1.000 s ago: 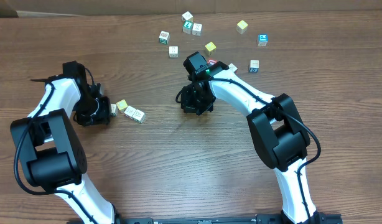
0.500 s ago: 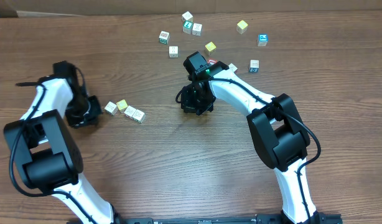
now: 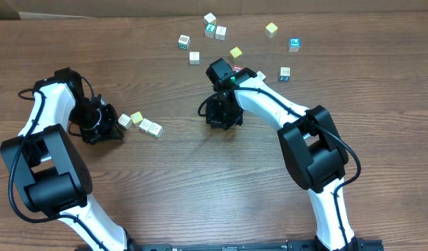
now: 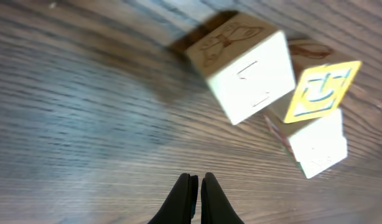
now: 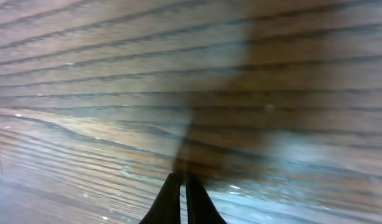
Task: Form a horizontal line
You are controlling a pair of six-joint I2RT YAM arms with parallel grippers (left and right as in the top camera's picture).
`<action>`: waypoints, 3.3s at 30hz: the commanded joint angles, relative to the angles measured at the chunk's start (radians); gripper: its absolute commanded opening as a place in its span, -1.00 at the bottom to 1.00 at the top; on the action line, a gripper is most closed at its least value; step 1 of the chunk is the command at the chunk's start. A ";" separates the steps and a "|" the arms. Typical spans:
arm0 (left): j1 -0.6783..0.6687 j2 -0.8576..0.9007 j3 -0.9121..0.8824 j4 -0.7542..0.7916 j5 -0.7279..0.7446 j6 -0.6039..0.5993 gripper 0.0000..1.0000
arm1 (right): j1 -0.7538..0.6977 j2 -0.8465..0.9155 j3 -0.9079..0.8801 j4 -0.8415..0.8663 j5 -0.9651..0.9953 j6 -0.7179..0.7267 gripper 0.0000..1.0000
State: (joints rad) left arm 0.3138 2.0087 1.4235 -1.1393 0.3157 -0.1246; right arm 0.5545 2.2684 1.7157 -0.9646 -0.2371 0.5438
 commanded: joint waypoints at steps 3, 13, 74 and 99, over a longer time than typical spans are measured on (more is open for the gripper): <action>-0.002 -0.019 0.017 0.037 0.048 0.024 -0.92 | -0.006 0.030 -0.026 -0.014 0.151 -0.048 -0.93; -0.017 -0.019 -0.001 0.012 0.053 -0.007 -0.91 | -0.006 0.030 -0.026 -0.003 0.151 -0.048 -0.92; -0.082 -0.019 -0.092 0.417 -0.019 -0.010 -0.92 | -0.006 0.030 -0.026 0.011 0.150 -0.048 -0.91; 0.000 -0.318 0.053 0.159 -0.315 -0.055 -0.92 | -0.005 0.030 -0.006 0.488 -0.220 -0.081 -0.93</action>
State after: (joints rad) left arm 0.3080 1.7267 1.4559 -0.9722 0.0132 -0.1665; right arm 0.5522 2.2887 1.7084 -0.5476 -0.2829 0.4713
